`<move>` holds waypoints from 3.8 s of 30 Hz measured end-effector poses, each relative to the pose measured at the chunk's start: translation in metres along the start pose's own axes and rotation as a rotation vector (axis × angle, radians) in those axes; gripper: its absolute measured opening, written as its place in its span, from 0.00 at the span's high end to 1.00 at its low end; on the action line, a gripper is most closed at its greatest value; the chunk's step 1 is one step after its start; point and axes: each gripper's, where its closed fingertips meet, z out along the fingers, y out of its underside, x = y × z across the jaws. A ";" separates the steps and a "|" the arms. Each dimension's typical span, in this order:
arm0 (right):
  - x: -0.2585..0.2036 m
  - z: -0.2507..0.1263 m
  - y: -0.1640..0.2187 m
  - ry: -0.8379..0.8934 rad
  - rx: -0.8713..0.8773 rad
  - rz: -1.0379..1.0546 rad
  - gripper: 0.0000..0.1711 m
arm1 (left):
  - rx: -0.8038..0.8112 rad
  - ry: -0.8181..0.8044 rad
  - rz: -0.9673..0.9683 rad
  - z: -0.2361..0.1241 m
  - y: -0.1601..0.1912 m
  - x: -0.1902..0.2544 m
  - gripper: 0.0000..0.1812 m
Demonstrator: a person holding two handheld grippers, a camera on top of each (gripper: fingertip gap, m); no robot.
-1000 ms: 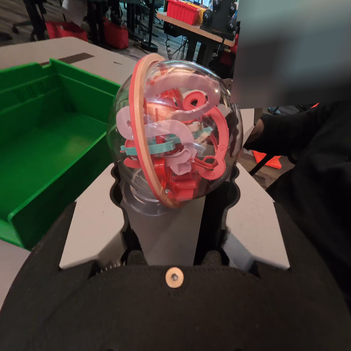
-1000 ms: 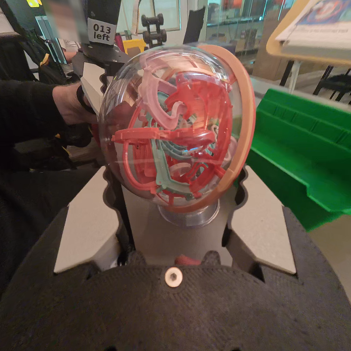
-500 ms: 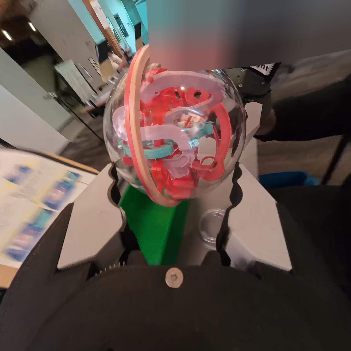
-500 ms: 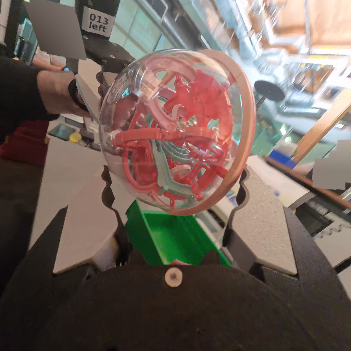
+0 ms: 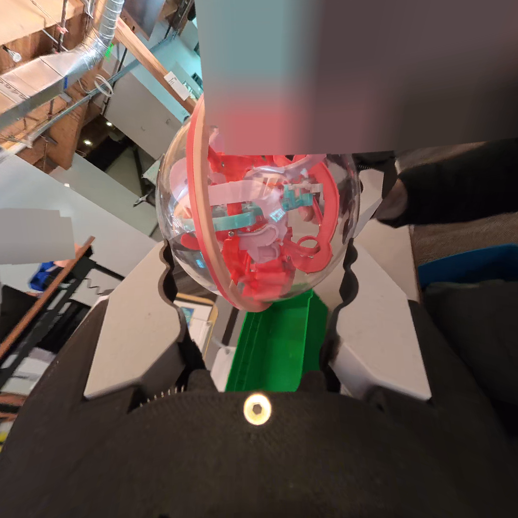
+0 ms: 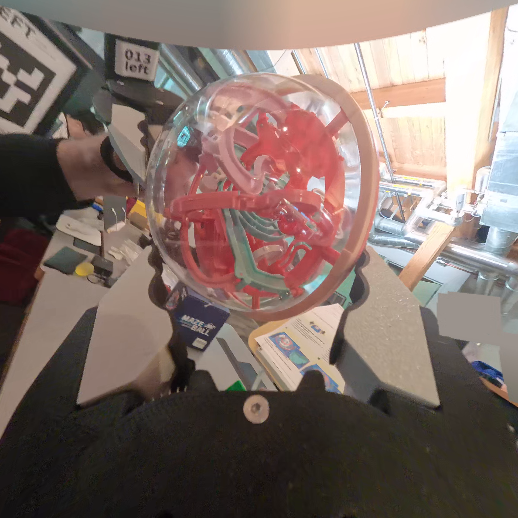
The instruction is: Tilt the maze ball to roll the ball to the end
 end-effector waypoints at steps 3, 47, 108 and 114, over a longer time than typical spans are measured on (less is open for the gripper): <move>0.004 0.000 -0.008 0.000 0.031 0.086 0.22 | 0.020 0.017 -0.053 -0.001 -0.011 -0.004 0.35; -0.004 -0.005 0.041 -0.155 0.269 0.856 0.22 | -0.367 -0.018 -0.096 0.061 -0.029 -0.006 0.35; -0.089 -0.012 0.213 -0.129 -0.449 0.874 0.27 | 0.000 0.335 -1.581 0.061 0.253 0.135 0.25; -0.098 -0.024 0.228 -0.158 -0.453 0.891 0.27 | -0.122 0.402 -1.556 0.071 0.269 0.161 0.25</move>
